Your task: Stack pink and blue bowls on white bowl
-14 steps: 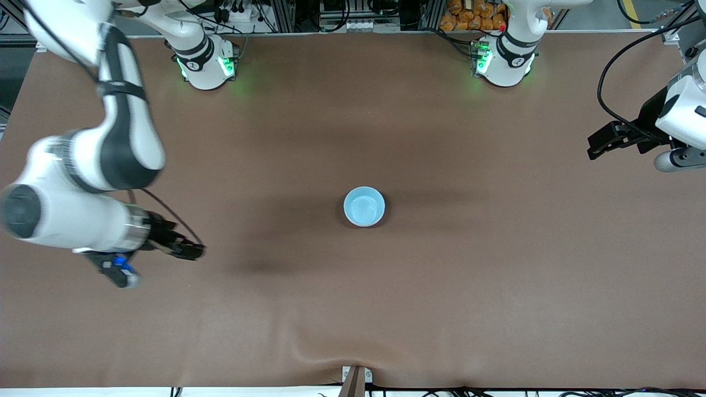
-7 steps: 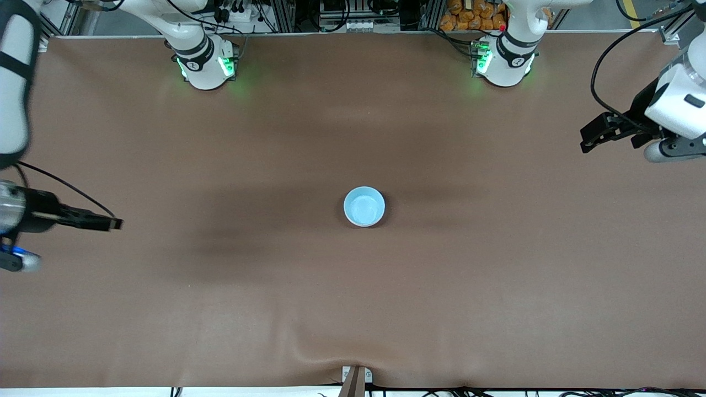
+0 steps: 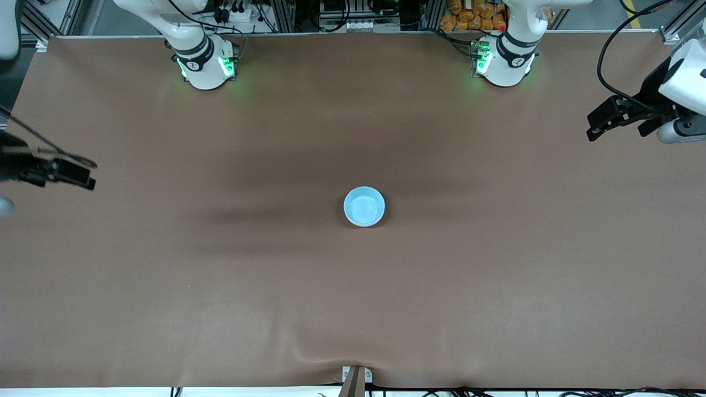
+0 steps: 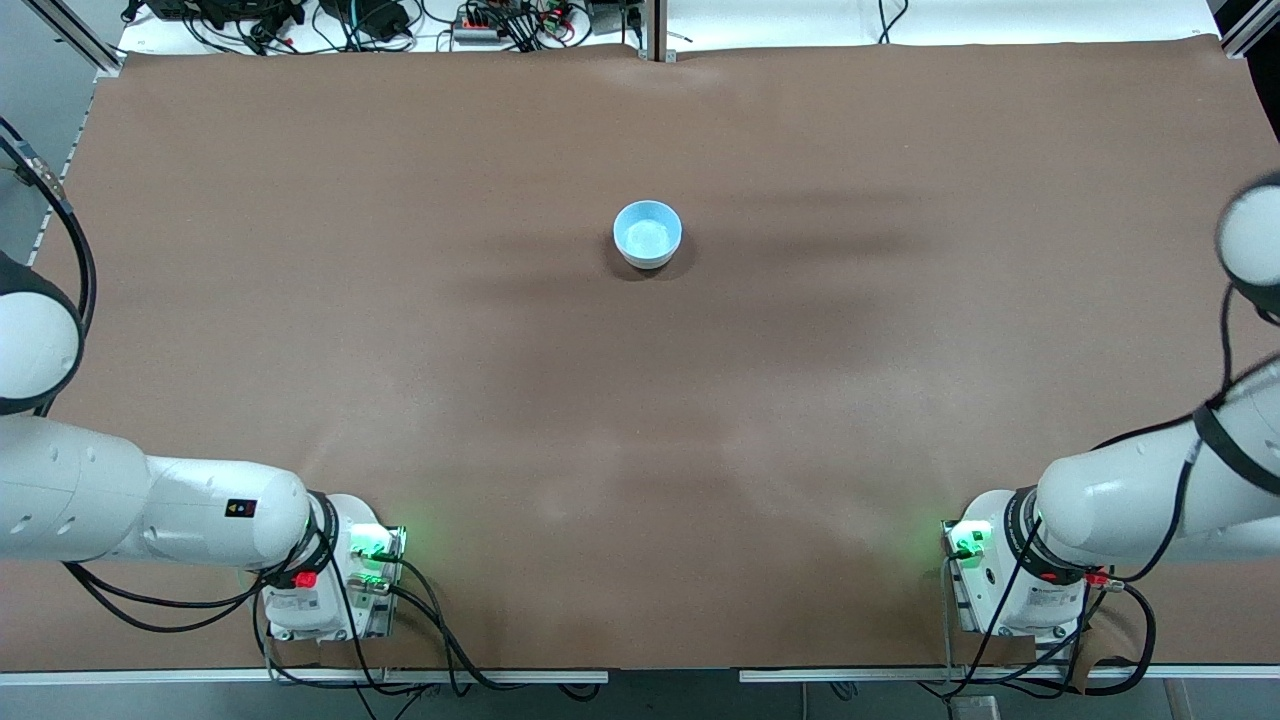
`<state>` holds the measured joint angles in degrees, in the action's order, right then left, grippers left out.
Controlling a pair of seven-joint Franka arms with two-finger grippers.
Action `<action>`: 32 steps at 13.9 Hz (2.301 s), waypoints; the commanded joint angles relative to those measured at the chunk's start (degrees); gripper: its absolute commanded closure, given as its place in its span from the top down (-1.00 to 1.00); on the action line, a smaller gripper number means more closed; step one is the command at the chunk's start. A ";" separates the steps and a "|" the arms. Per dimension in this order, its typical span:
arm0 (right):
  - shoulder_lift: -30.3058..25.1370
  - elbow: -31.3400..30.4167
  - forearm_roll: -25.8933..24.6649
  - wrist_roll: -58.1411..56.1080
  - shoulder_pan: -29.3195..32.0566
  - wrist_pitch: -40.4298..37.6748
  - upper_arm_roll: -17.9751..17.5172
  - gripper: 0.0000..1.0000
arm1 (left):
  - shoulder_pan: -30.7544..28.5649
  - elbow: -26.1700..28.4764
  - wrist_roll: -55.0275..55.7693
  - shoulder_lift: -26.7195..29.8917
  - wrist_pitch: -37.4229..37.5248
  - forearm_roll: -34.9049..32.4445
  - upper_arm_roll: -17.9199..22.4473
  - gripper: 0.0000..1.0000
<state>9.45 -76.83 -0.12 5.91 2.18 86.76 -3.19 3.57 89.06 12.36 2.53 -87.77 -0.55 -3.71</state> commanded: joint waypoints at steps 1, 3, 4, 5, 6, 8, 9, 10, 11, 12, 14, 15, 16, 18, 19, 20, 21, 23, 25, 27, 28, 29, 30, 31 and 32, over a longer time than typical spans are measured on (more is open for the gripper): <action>-13.39 -20.70 -1.37 -0.11 0.19 10.25 0.12 1.00 | -0.49 2.78 -1.91 2.65 0.05 1.43 0.02 1.00; -13.85 -20.56 -1.37 -0.46 -0.16 9.13 0.82 1.00 | -0.49 2.78 -1.91 2.91 0.05 1.52 0.02 1.00; -13.76 -19.51 -1.37 -0.81 -0.77 7.82 2.65 1.00 | -0.49 2.69 -1.91 2.92 0.05 1.52 0.02 1.00; -13.24 -17.24 -1.37 -1.77 -1.82 6.42 4.41 1.00 | -0.49 2.52 -1.91 2.92 0.05 1.52 0.02 1.00; -12.97 -15.30 -1.46 -2.91 -2.35 5.27 5.03 1.00 | -0.49 2.34 -1.99 2.92 0.14 1.43 0.20 1.00; -12.27 -13.88 -1.46 -3.10 -3.05 5.08 5.04 1.00 | -0.49 2.17 -2.08 2.65 0.14 1.43 0.37 1.00; -12.18 -13.53 -1.46 -3.18 -3.23 5.08 4.95 1.00 | -0.49 2.08 -2.17 2.48 0.14 1.43 0.37 1.00; -12.18 -13.52 -1.38 -3.10 -3.50 5.08 4.95 1.00 | -0.49 1.99 -2.34 2.39 0.14 1.43 0.46 1.00; -12.18 -13.52 -1.37 -3.18 -3.67 5.08 4.95 1.00 | -0.67 1.99 -2.95 2.39 0.14 1.43 0.63 1.00; -12.09 -13.18 -1.29 -3.19 -3.67 5.08 4.95 1.00 | -0.75 1.55 -4.53 2.13 0.14 1.52 0.72 1.00; -11.83 -12.82 -1.20 -3.19 -3.50 5.08 4.95 1.00 | -0.58 1.55 -5.60 2.04 0.14 1.43 0.64 1.00; -11.74 -12.47 -1.20 -3.19 -3.41 5.00 4.87 1.00 | -0.67 1.55 -5.60 2.04 0.14 1.43 0.64 1.00; -11.57 -12.21 -1.29 -3.10 -3.50 4.91 4.78 1.00 | -0.67 1.46 -5.60 2.04 0.14 1.43 0.72 1.00; -11.48 -12.12 -1.29 -3.10 -3.50 4.91 4.60 1.00 | -0.67 1.46 -5.60 2.04 0.14 1.43 0.72 1.00; -11.39 -12.12 -1.29 -3.10 -3.32 4.82 4.51 1.00 | -0.67 1.46 -5.60 2.04 0.14 1.43 0.72 1.00; -11.39 -12.12 -1.29 -3.18 -2.63 4.65 3.56 1.00 | -0.67 1.46 -5.60 2.04 0.14 1.43 0.72 1.00; -11.30 -12.12 -1.29 -3.19 -2.01 4.64 2.24 1.00 | -0.75 1.46 -5.60 2.04 0.14 1.43 0.72 1.00; -11.13 -12.20 -1.46 -2.31 -1.39 3.86 -0.92 1.00 | -0.75 1.46 -5.60 2.04 0.14 1.43 0.72 1.00; -11.12 -12.29 -1.38 -2.31 -1.65 3.76 -1.02 1.00 | -0.75 1.46 -5.68 2.04 0.14 1.43 0.72 1.00; -11.12 -12.20 -1.37 -2.31 -1.65 3.76 -1.02 1.00 | -0.75 1.55 -5.69 2.04 0.23 1.43 0.72 1.00; -11.12 -12.20 -1.37 -2.22 -1.65 3.76 -1.02 1.00 | -0.75 1.55 -5.69 2.04 0.40 1.43 0.72 1.00; -11.12 -12.20 -1.37 -2.22 -1.48 3.76 -1.02 1.00 | -0.84 1.46 -5.77 2.04 0.40 1.43 0.72 1.00; -11.12 -12.12 -1.37 -2.31 -1.48 3.76 -0.94 1.00 | -1.02 1.46 -5.77 2.04 0.40 1.43 0.72 1.00; -11.12 -12.03 -1.29 -2.31 -1.48 3.85 -1.02 1.00 | -1.37 1.46 -5.69 2.04 0.40 1.43 0.72 1.00; -11.21 -11.94 -1.37 -2.22 -1.65 3.85 -1.02 1.00 | -1.54 1.46 -5.69 2.04 0.40 1.43 0.72 1.00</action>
<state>-2.41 -90.54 -0.37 3.26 -0.20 91.52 -3.36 2.90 90.42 7.94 3.98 -87.77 -0.48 -3.05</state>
